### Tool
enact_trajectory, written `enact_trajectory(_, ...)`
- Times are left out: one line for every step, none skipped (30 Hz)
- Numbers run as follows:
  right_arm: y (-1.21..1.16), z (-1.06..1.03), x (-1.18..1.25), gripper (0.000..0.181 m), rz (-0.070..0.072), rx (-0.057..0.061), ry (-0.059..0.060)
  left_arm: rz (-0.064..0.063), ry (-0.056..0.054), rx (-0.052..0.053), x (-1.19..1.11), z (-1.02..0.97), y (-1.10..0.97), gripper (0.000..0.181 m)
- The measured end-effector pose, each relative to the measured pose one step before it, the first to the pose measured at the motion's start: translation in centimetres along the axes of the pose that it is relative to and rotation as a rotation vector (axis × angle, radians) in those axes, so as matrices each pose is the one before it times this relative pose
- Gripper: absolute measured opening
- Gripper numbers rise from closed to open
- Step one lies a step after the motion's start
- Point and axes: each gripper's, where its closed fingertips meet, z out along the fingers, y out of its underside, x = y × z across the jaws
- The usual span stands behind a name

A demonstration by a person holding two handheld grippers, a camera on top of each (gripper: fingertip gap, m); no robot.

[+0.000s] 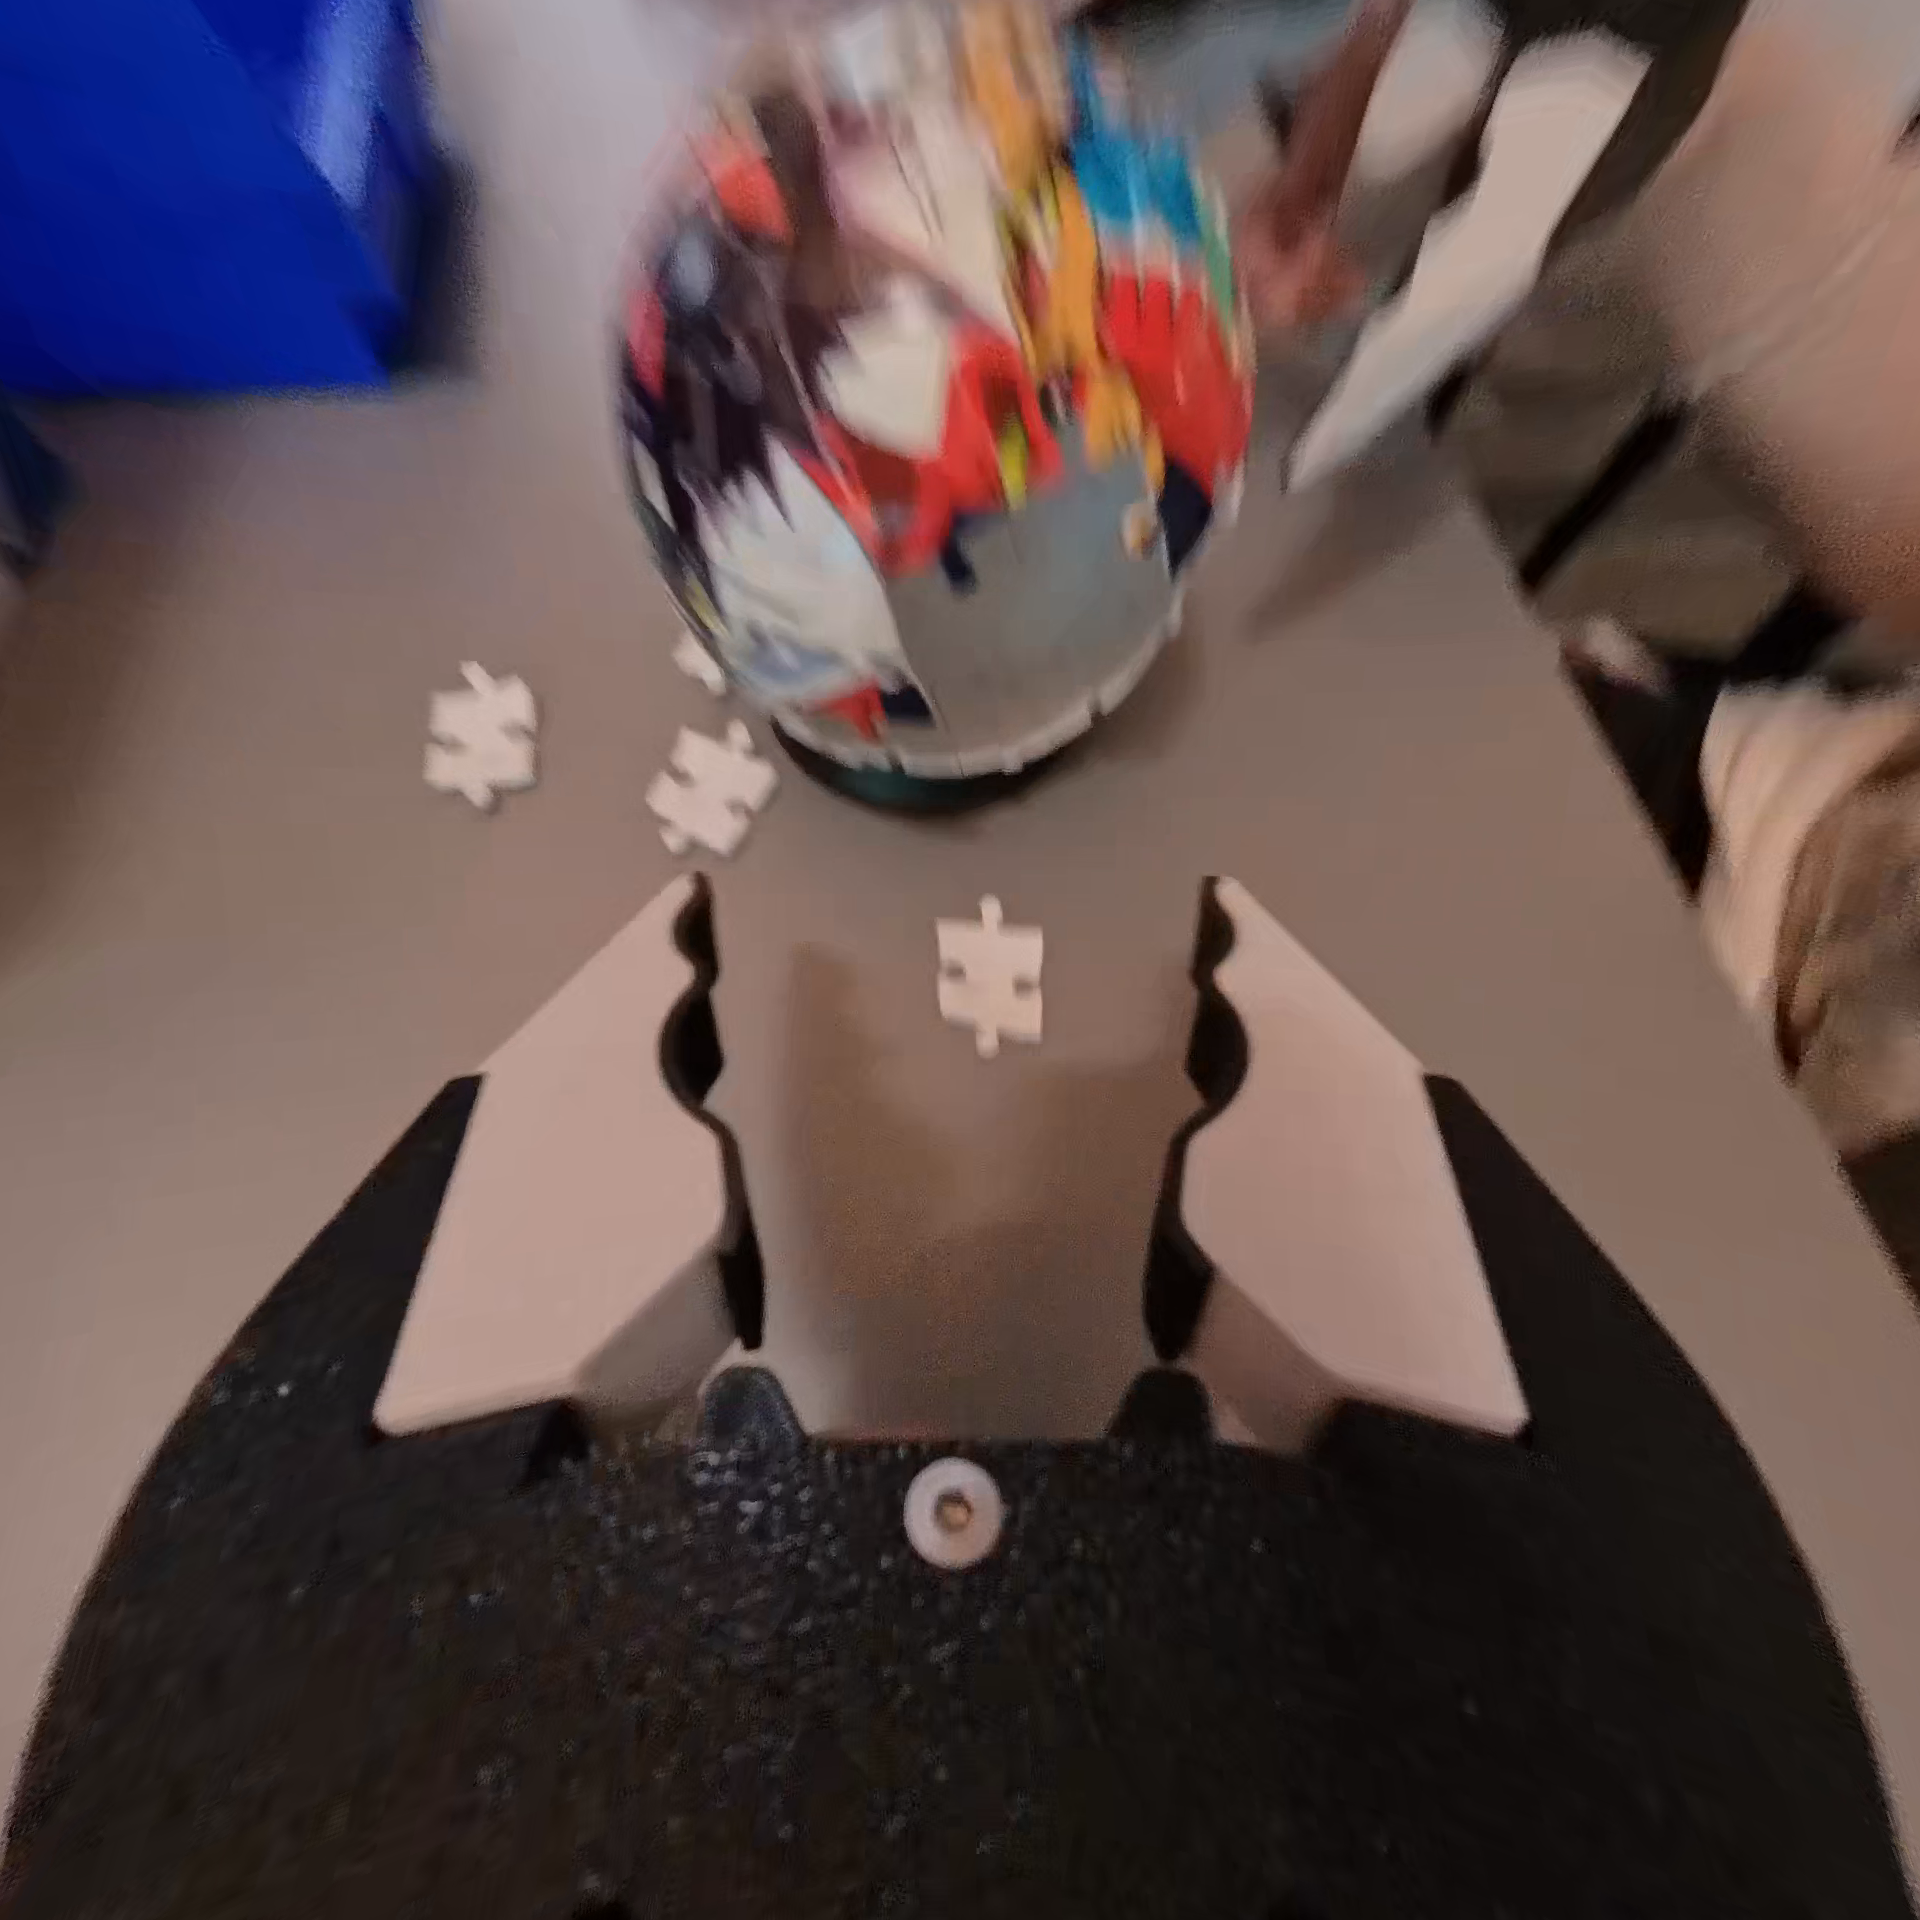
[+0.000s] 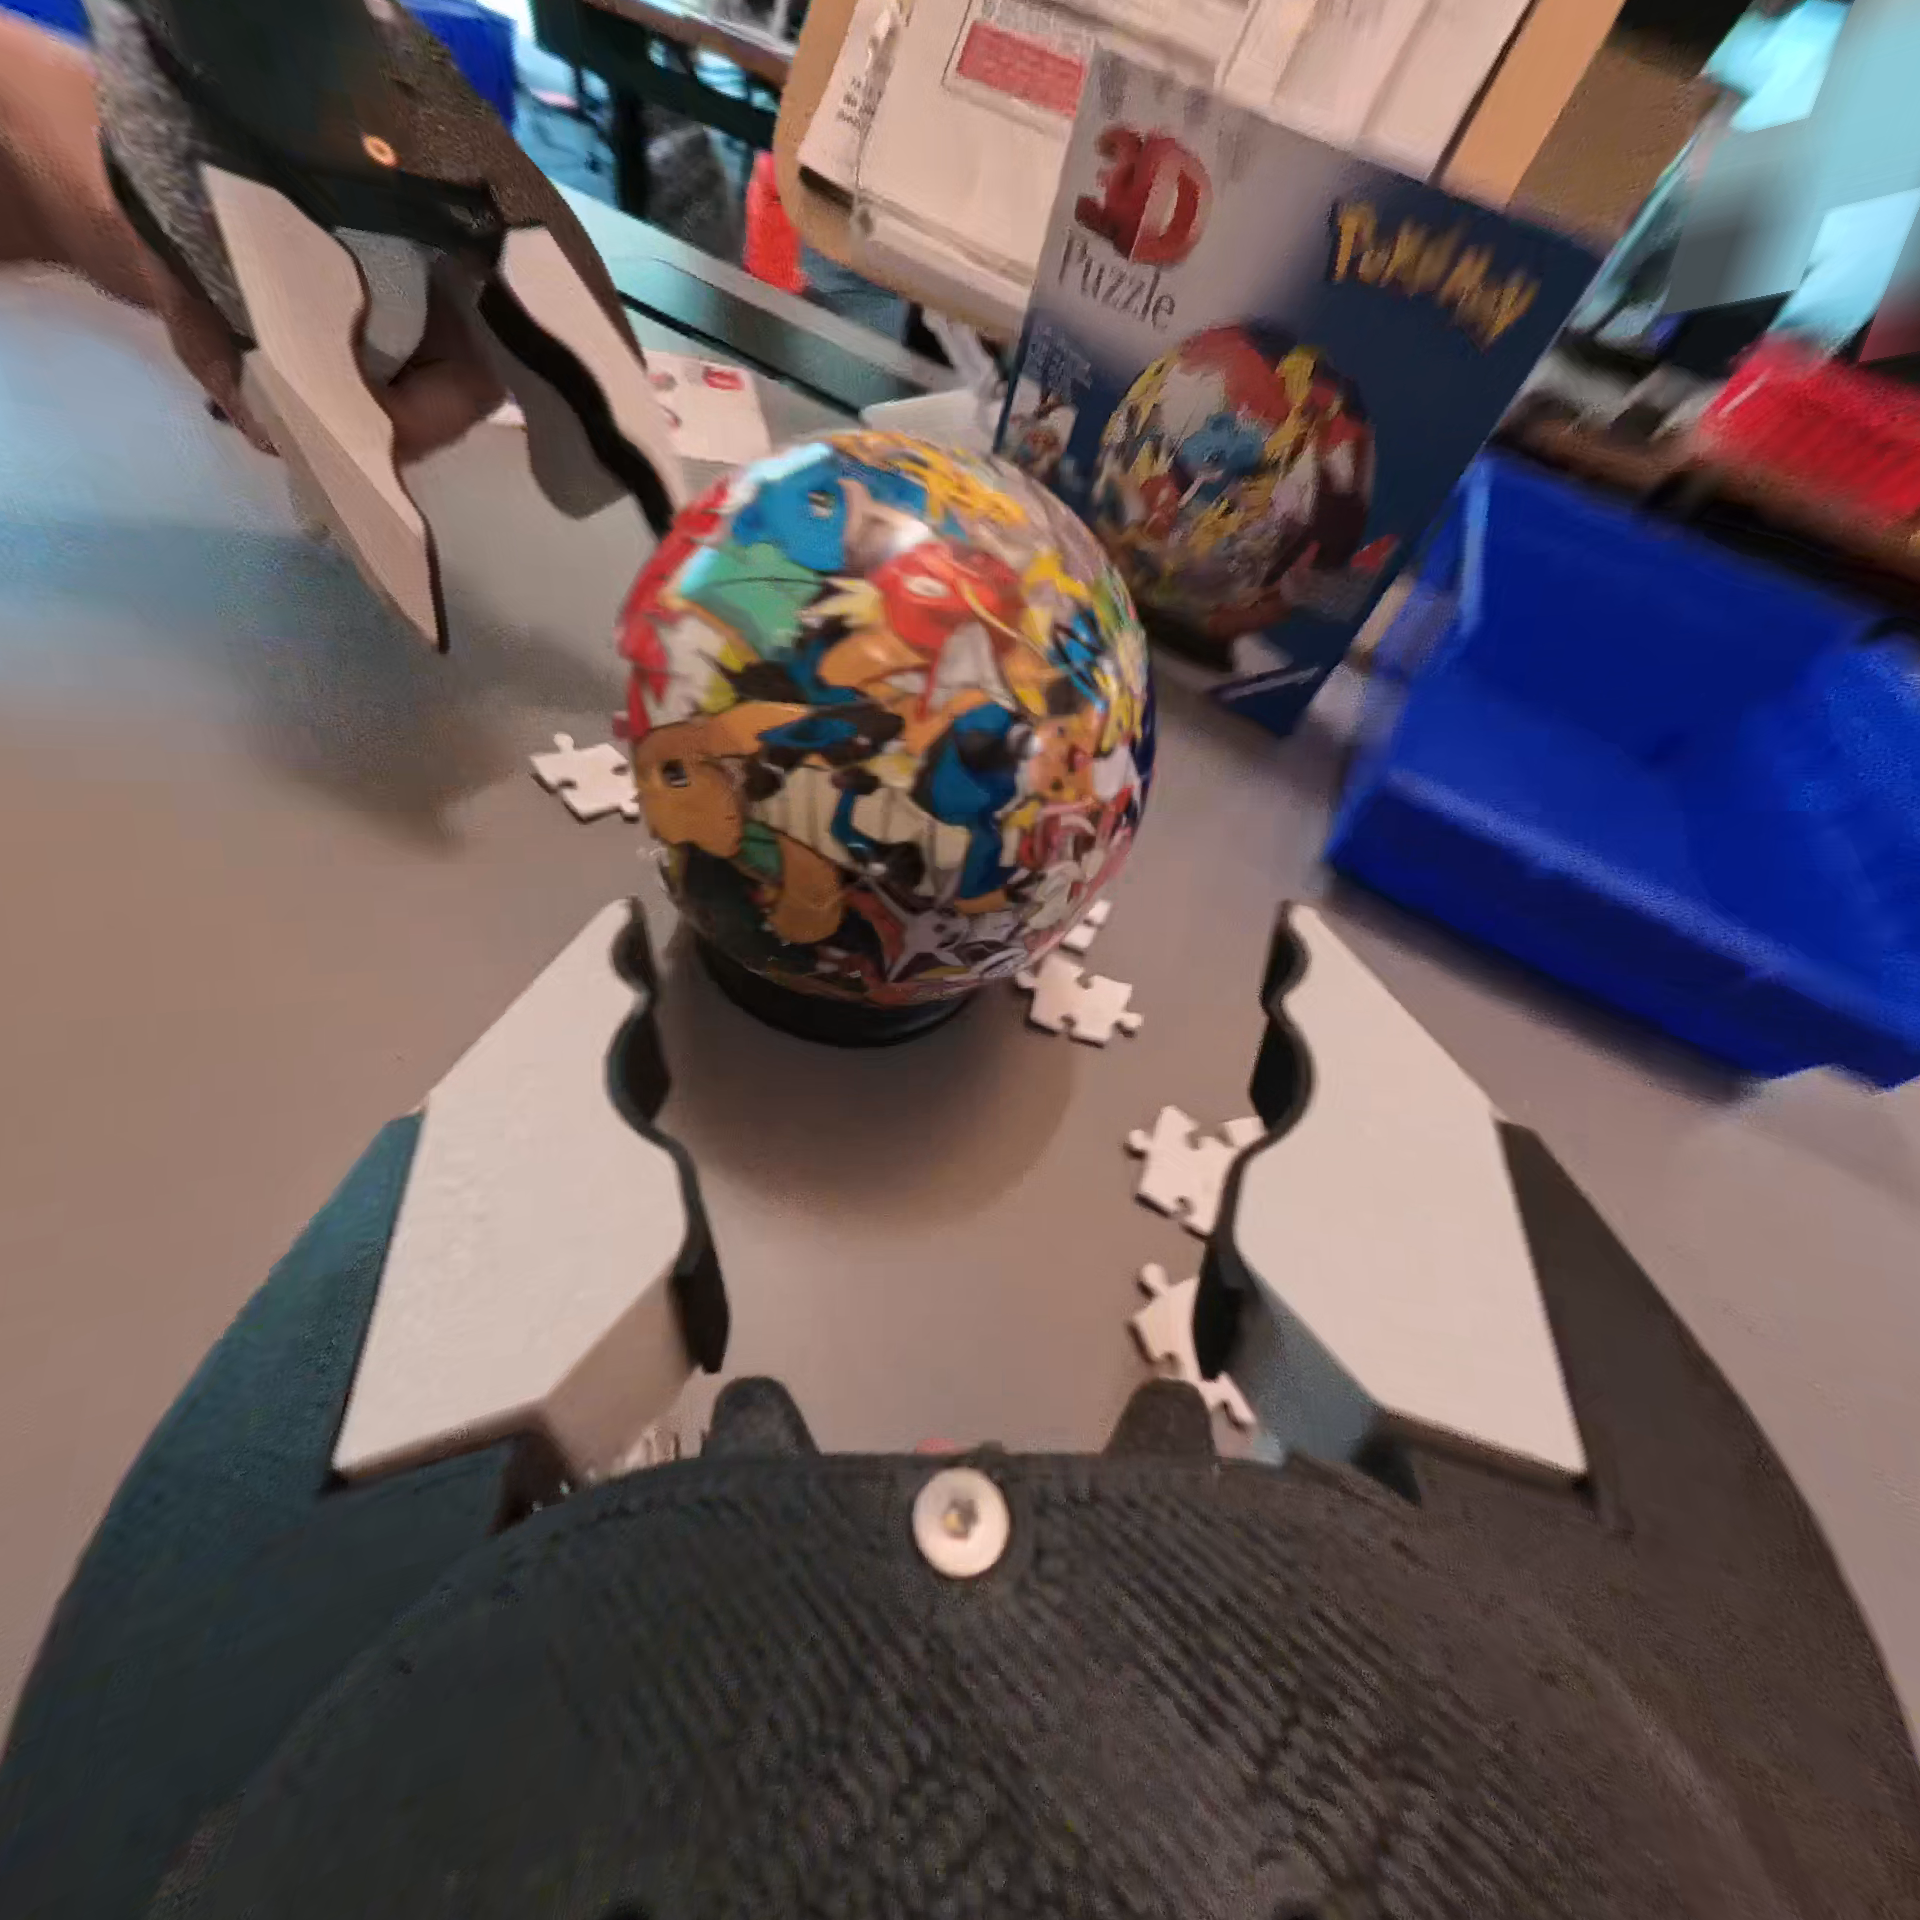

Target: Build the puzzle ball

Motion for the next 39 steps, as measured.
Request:
enact_trajectory(0.682,0.737,0.134,0.125,0.0949,-0.0248,-0.0681,-0.0401,-0.0169,0.0874,-0.450,-0.420,-1.533,0.102)
enact_trajectory(0.591,0.659,-0.060,0.124,0.0741,-0.0192,-0.0697,-0.0470,-0.0124,0.0731,-0.424,-0.247,-1.348,0.110)
enact_trajectory(0.304,0.490,-0.222,0.120,0.0377,-0.0006,-0.0584,-0.0442,-0.0093,0.0597,-0.329,-0.057,-1.170,0.113)
enact_trajectory(-0.035,0.377,-0.414,0.121,0.0053,0.0184,-0.0482,-0.0347,0.0033,0.0426,-0.103,0.151,-0.866,0.113)
enact_trajectory(-0.281,0.208,-0.313,0.120,-0.0008,0.0119,-0.0304,-0.0359,0.0124,0.0235,0.024,0.312,-0.559,0.112)
enact_trajectory(-0.336,0.164,-0.106,0.118,-0.0212,0.0103,-0.0078,-0.0420,0.0004,0.0047,-0.193,0.426,-0.307,0.112)
enact_trajectory(-0.139,0.155,0.117,0.119,-0.0227,-0.0074,0.0111,-0.0434,-0.0142,-0.0134,-0.422,0.518,-0.061,0.113)
enact_trajectory(0.029,0.145,0.203,0.122,-0.0082,-0.0205,0.0149,-0.0387,-0.0098,-0.0250,-0.355,0.549,0.068,0.114)
enact_trajectory(0.056,0.163,0.127,0.121,-0.0030,-0.0193,0.0078,-0.0333,0.0072,-0.0252,-0.027,0.540,0.044,0.114)
enact_trajectory(0.071,0.185,-0.013,0.119,-0.0078,-0.0144,-0.0019,-0.0274,0.0197,-0.0243,0.234,0.495,0.028,0.113)
enact_trajectory(0.020,0.171,-0.079,0.116,-0.0117,-0.0059,-0.0061,-0.0209,0.0221,-0.0246,0.336,0.448,0.016,0.113)
enact_trajectory(-0.006,0.134,0.040,0.111,-0.0071,-0.0014,-0.0001,-0.0135,0.0240,-0.0209,0.390,0.421,-0.030,0.112)
enact_trajectory(-0.024,0.109,0.031,0.113,0.0002,0.0004,-0.0037,-0.0091,0.0158,-0.0200,0.242,0.382,0.009,0.108)
enact_trajectory(-0.029,0.117,-0.200,0.108,0.0006,0.0014,-0.0200,-0.0067,0.0017,-0.0242,-0.007,0.337,0.096,0.105)
enact_trajectory(-0.046,0.113,0.009,0.107,0.0000,0.0031,-0.0050,-0.0063,-0.0018,-0.0246,-0.030,0.296,0.151,0.104)
enact_trajectory(-0.046,0.098,0.054,0.107,-0.0096,0.0016,-0.0006,-0.0041,0.0057,-0.0160,0.132,0.249,0.089,0.103)
enact_trajectory(-0.039,0.013,0.037,0.107,-0.0150,0.0018,-0.0004,0.0011,-0.0042,-0.0068,0.040,0.143,0.009,0.104)
enact_trajectory(0.018,-0.061,0.081,0.107,-0.0176,-0.0026,0.0002,0.0097,-0.0080,-0.0039,0.027,0.074,-0.006,0.103)
enact_trajectory(0.017,-0.082,0.120,0.107,-0.0208,-0.0066,0.0003,0.0164,-0.0087,-0.0022,0.059,0.074,-0.022,0.103)
enact_trajectory(0.005,-0.082,0.095,0.107,-0.0266,-0.0079,-0.0014,0.0169,-0.0106,-0.0040,0.058,0.100,0.017,0.104)
enact_trajectory(-0.018,-0.078,0.133,0.107,-0.0301,-0.0084,0.0001,0.0140,-0.0113,-0.0082,0.043,0.141,0.087,0.105)
enact_trajectory(-0.027,-0.064,0.120,0.107,-0.0277,-0.0100,-0.0013,0.0174,-0.0122,-0.0125,0.013,0.175,0.151,0.107)
enact_trajectory(-0.072,-0.072,0.110,0.107,-0.0258,-0.0105,-0.0026,0.0252,-0.0123,-0.0154,-0.007,0.217,0.222,0.108)
enact_trajectory(-0.092,-0.114,0.130,0.107,-0.0285,-0.0103,-0.0029,0.0277,-0.0106,-0.0156,-0.012,0.231,0.255,0.109)
enact_trajectory(-0.029,-0.103,0.122,0.107,-0.0318,-0.0130,-0.0042,0.0203,-0.0085,-0.0111,-0.002,0.209,0.192,0.110)
enact_trajectory(0.016,-0.072,0.169,0.107,-0.0348,-0.0125,-0.0028,0.0163,-0.0099,-0.0045,-0.057,0.169,0.084,0.110)
enact_trajectory(-0.029,-0.033,0.196,0.107,-0.0372,-0.0037,0.0005,0.0144,-0.0114,0.0025,-0.114,0.122,0.002,0.110)
enact_trajectory(-0.006,0.011,0.244,0.107,-0.0419,-0.0004,0.0054,0.0126,-0.0114,0.0091,-0.155,0.074,-0.087,0.110)
enact_trajectory(0.104,0.040,0.267,0.107,-0.0452,-0.0061,0.0110,0.0127,-0.0118,0.0159,-0.188,0.042,-0.191,0.110)
enact_trajectory(0.194,0.075,0.284,0.107,-0.0427,-0.0140,0.0166,0.0137,-0.0125,0.0194,-0.194,-0.002,-0.243,0.109)
enact_trajectory(0.185,0.107,0.234,0.107,-0.0320,-0.0147,0.0151,0.0114,-0.0128,0.0162,-0.235,-0.012,-0.190,0.107)
enact_trajectory(0.166,0.133,0.152,0.106,-0.0195,-0.0126,0.0097,0.0060,-0.0088,0.0099,-0.176,-0.006,-0.108,0.107)
enact_trajectory(0.087,0.081,0.044,0.106,-0.0035,-0.0053,0.0038,-0.0022,-0.0022,0.0055,-0.056,0.006,-0.044,0.107)
enact_trajectory(-0.007,-0.005,-0.021,0.107,0.0134,0.0024,-0.0042,-0.0070,0.0022,0.0040,0.015,0.003,-0.035,0.107)
enact_trajectory(0.037,-0.020,-0.016,0.106,0.0159,0.0011,-0.0056,-0.0039,0.0017,0.0044,0.029,-0.018,-0.062,0.106)
enact_trajectory(0.073,-0.024,0.017,0.106,0.0070,0.0012,-0.0008,0.0017,-0.0013,0.0047,0.011,-0.037,-0.059,0.106)
enact_trajectory(0.085,-0.016,0.003,0.106,-0.0049,0.0002,0.0059,0.0034,-0.0045,0.0038,0.004,-0.082,-0.058,0.105)
enact_trajectory(0.043,-0.002,-0.011,0.106,-0.0112,0.0015,0.0107,0.0035,-0.0060,0.0017,0.032,-0.082,-0.036,0.104)
enact_trajectory(0.026,-0.015,-0.049,0.105,-0.0126,-0.0002,0.0118,0.0057,-0.0065,-0.0002,0.051,-0.096,0.003,0.104)
